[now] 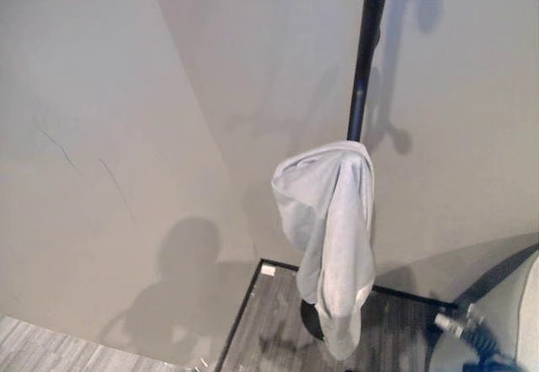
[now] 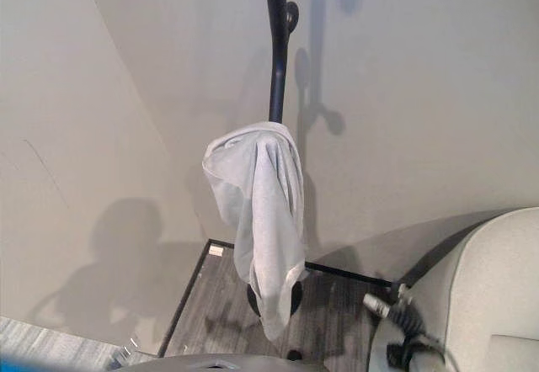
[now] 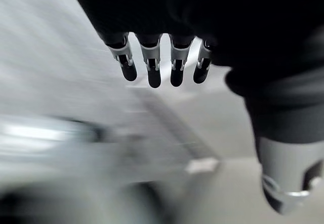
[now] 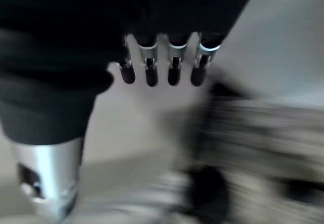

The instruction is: Hang the clothes on the sofa on the clothes rack.

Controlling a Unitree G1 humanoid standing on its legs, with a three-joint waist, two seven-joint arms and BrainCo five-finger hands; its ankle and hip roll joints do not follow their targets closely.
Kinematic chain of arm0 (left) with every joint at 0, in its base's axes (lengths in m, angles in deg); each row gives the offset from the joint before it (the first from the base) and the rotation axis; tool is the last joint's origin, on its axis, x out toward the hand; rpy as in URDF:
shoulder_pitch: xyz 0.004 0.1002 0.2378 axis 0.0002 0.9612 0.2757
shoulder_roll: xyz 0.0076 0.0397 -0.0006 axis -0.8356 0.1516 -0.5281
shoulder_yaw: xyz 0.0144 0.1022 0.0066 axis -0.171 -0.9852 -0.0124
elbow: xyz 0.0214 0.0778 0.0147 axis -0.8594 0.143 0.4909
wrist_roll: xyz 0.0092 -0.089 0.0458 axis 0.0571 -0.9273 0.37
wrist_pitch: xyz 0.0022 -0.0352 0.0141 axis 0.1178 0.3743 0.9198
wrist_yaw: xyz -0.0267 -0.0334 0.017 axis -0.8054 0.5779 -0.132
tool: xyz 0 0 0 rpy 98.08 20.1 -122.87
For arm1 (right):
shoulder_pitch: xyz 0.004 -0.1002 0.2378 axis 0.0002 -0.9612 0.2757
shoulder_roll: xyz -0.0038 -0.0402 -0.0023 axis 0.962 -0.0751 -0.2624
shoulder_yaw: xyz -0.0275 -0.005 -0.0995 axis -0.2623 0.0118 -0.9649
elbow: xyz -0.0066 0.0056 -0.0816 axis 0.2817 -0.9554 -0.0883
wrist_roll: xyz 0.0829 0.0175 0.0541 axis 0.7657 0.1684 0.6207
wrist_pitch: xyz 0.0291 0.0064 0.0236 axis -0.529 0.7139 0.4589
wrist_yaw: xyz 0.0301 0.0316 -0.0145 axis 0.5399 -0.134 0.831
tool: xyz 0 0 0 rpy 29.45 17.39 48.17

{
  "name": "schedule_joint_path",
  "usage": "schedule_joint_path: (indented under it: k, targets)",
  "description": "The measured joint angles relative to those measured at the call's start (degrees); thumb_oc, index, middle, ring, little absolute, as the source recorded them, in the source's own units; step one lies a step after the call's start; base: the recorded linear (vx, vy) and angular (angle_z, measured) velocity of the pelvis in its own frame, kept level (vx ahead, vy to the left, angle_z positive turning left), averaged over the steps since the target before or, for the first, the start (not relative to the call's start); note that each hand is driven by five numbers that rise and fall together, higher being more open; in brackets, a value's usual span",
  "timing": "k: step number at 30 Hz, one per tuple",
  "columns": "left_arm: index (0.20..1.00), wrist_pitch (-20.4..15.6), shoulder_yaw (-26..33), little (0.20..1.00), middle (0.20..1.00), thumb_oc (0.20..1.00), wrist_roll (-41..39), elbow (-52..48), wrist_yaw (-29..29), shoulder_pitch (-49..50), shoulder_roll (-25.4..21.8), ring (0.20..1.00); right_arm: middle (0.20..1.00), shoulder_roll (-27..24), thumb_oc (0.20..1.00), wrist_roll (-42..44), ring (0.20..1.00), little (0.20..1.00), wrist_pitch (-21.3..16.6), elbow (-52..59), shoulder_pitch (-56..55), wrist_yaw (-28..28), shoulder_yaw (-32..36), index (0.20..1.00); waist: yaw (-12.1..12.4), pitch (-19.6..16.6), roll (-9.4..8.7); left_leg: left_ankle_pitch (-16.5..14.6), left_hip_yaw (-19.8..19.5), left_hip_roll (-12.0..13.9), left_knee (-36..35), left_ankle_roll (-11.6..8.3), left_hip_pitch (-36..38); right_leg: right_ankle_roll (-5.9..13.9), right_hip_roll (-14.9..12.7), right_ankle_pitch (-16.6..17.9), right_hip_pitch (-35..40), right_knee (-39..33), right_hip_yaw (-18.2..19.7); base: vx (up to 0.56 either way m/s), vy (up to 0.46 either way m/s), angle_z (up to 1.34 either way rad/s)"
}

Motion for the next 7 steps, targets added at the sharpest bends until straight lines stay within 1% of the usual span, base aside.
schedule_joint_path:
  k: [2,3,4,5,7]
  targets:
    - [1.0,-0.4,-1.8,1.0,1.0,1.0,3.5,2.2,-0.5,-0.9,-0.3,1.0,1.0,0.2,1.0,-1.2,1.0,1.0,0.6,-6.0,2.0,-1.0,-2.3,1.0,0.1,0.3,-0.58,-0.1,0.0,0.0,0.0,-0.16,-0.2,0.13,0.0,-0.1,-0.2,-0.1,0.2,-0.03,0.022,-0.03]
    - [1.0,-0.6,-1.9,1.0,1.0,1.0,4.2,4.8,-0.7,-2.3,-0.6,1.0,1.0,0.2,1.0,-1.8,1.0,1.0,1.1,-9.7,3.7,-1.6,-3.5,1.0,0.2,0.4,-0.42,-0.1,0.2,0.0,0.0,-0.15,-0.2,0.09,-0.1,0.0,0.1,-0.1,0.1,0.0,0.0,0.0]
    - [1.0,-0.5,-1.8,1.0,1.0,1.0,4.6,6.7,-0.7,-3.4,-0.9,1.0,1.0,0.2,1.0,-2.2,1.0,1.0,1.7,-10.8,4.1,-1.9,-4.2,1.0,0.3,0.4,-0.36,-0.2,0.2,0.0,0.0,-0.16,-0.2,0.06,-0.1,0.0,0.1,0.0,0.1,-0.01,0.008,0.04]
    - [1.0,-0.8,-1.8,1.0,1.0,1.0,6.4,10.5,-0.5,-6.6,-1.8,1.0,1.0,0.5,1.0,-2.3,1.0,1.0,1.9,-12.0,5.1,-2.2,-5.8,1.0,0.3,0.3,-0.26,-0.2,0.2,0.1,0.0,-0.2,-0.3,0.04,-0.1,-0.1,0.1,-0.1,-0.1,0.0,0.012,0.09]
    - [1.0,-0.8,-1.7,1.0,1.0,1.0,6.6,12.3,0.2,-9.4,-2.2,1.0,1.0,1.6,1.0,-2.3,1.0,1.0,2.2,-12.7,6.3,-2.2,-6.6,1.0,0.3,0.1,-0.42,-0.2,0.3,0.2,0.0,-0.2,-0.6,0.0,-0.1,-0.1,0.0,-0.1,-0.6,0.01,0.011,0.13]
